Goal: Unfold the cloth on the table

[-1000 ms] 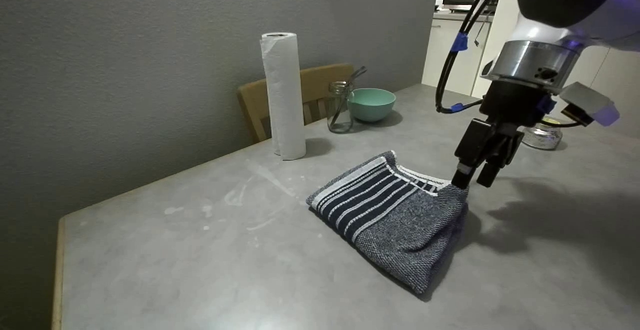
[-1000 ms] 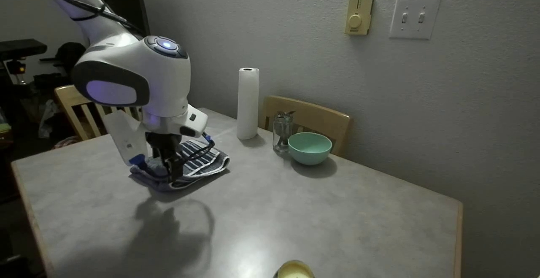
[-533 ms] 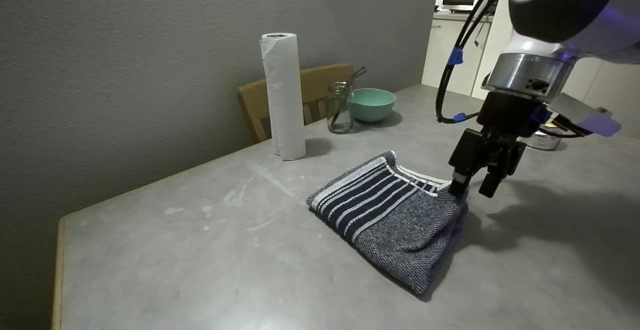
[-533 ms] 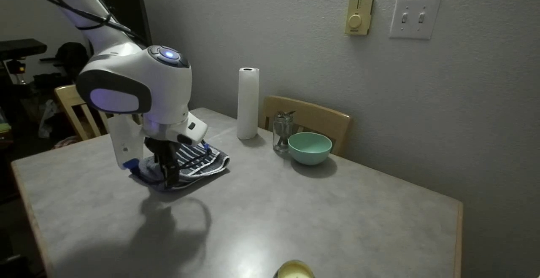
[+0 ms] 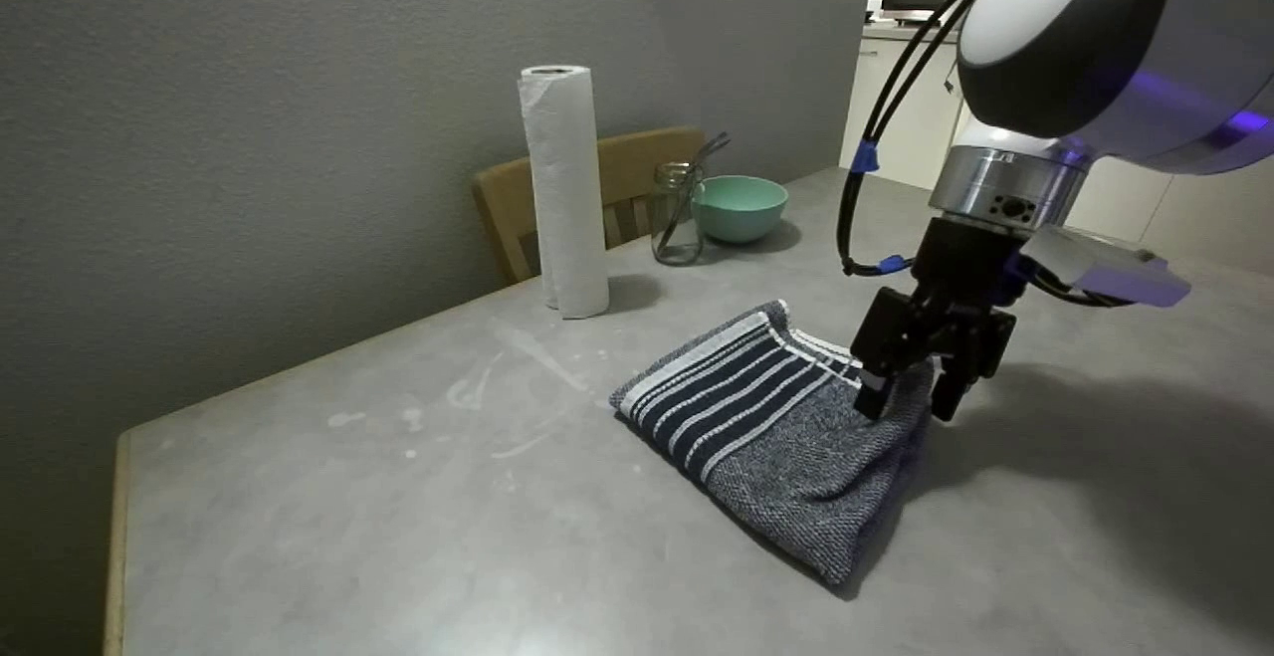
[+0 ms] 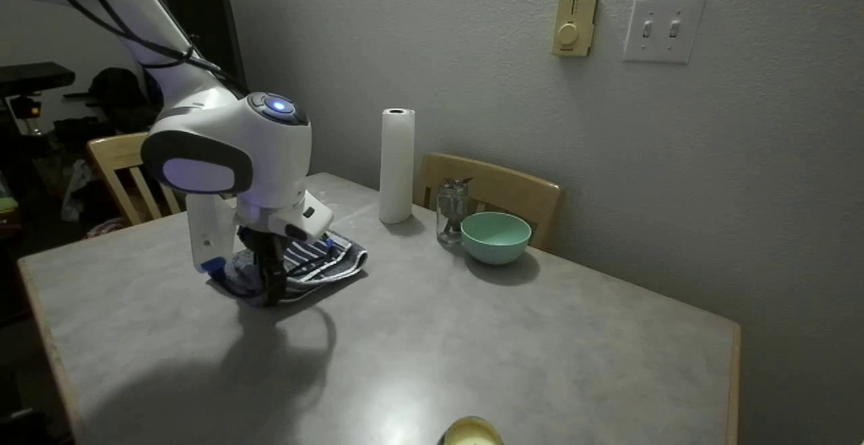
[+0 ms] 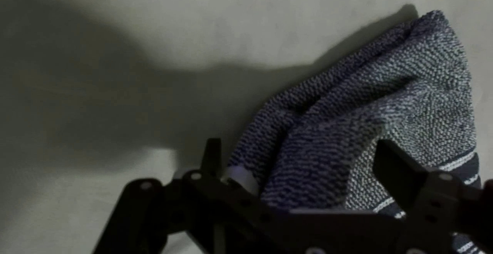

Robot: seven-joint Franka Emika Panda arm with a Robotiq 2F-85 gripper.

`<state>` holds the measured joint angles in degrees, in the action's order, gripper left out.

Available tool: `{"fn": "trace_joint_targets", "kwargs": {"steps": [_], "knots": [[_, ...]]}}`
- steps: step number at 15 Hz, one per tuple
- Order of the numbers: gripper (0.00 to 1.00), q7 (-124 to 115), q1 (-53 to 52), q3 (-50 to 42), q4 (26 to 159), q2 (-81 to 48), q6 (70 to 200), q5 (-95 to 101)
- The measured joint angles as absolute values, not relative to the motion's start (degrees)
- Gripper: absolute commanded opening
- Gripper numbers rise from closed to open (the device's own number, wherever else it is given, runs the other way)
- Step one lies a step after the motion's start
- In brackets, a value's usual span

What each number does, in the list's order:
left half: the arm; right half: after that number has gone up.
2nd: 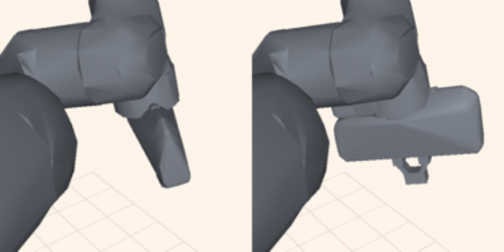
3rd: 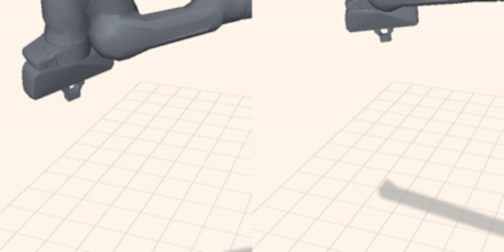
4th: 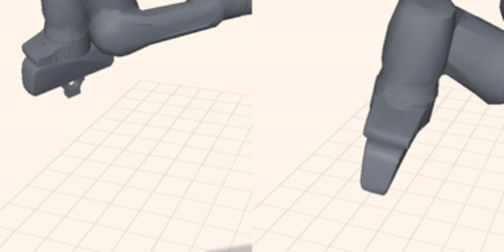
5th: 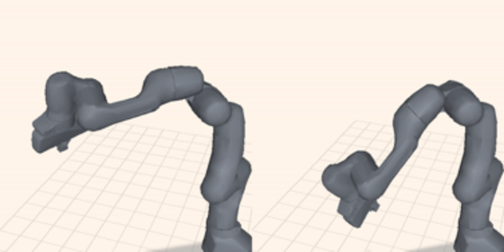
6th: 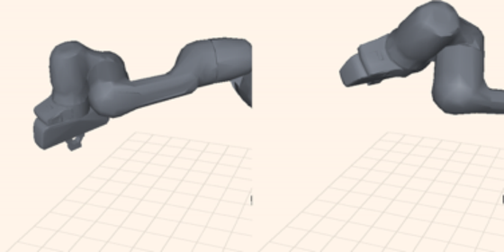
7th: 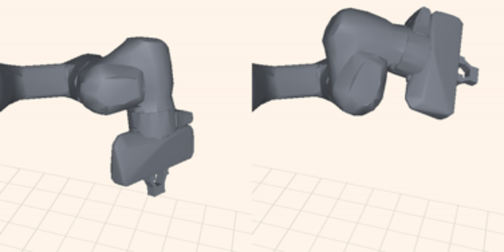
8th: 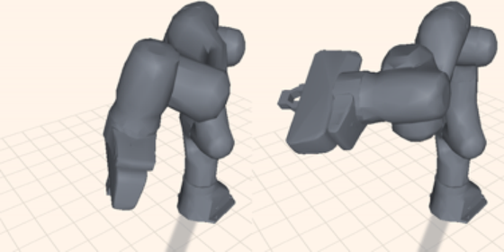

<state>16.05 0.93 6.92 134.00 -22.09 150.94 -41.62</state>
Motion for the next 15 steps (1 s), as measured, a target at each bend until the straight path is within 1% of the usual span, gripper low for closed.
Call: {"fn": "trace_joint_targets", "kwargs": {"steps": [7, 15], "knots": [[1.0, 15.98, 0.92, 7.75, 133.98, -22.09, 150.87, -40.86], [1.0, -3.32, -2.2, 6.0, 134.32, -20.56, 147.65, -22.8]]}}
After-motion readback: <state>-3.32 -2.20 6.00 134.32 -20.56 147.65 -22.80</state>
